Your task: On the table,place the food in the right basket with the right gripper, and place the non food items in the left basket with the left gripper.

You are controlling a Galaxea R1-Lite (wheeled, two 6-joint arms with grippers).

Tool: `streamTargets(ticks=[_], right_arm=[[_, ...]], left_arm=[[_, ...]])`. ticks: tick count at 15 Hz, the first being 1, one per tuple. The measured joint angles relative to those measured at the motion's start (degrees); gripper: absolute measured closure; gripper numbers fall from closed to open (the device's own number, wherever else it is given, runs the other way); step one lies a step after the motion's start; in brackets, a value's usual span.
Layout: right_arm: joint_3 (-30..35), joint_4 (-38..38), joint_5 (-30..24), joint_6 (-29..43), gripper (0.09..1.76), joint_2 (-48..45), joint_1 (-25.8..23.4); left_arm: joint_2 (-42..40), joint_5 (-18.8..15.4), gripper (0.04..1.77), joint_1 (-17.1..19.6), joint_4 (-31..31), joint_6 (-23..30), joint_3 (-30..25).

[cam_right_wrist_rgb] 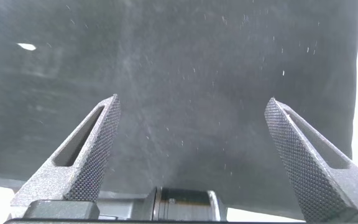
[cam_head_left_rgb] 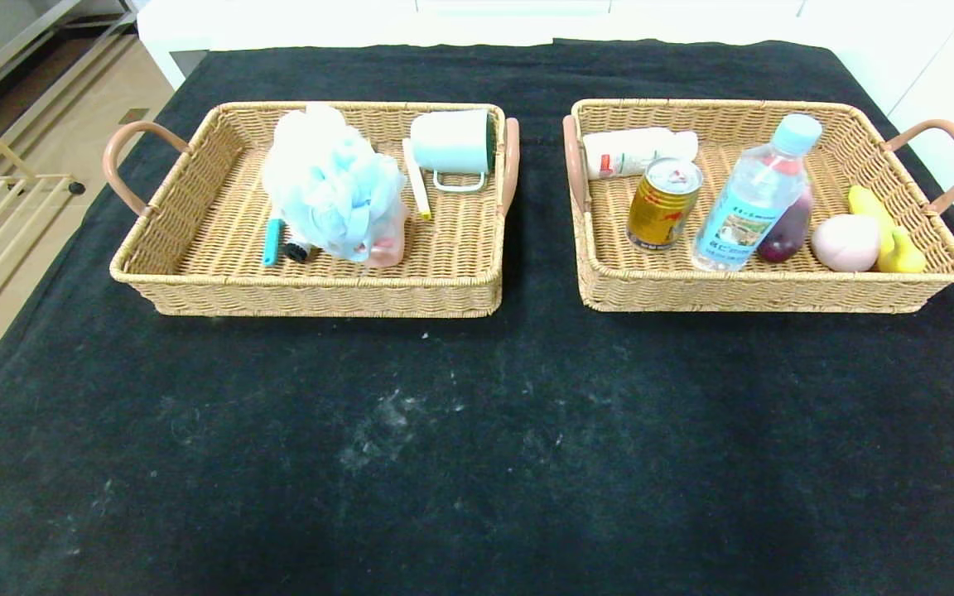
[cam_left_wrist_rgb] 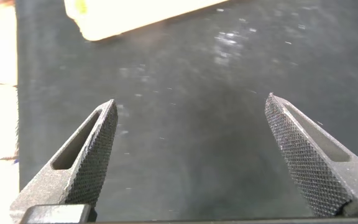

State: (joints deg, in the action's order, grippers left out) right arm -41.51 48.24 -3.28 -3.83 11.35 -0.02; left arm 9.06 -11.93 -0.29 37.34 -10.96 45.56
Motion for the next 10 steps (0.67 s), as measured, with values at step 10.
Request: streamTargets(ticks=[10], right_arm=[[35.5,-45.0,-2.3,-3.0,0.15,-11.1,0.3]], left_arm=[[-9.0,2.0,0.09,0.4,-25.9,1.3,-27.4]])
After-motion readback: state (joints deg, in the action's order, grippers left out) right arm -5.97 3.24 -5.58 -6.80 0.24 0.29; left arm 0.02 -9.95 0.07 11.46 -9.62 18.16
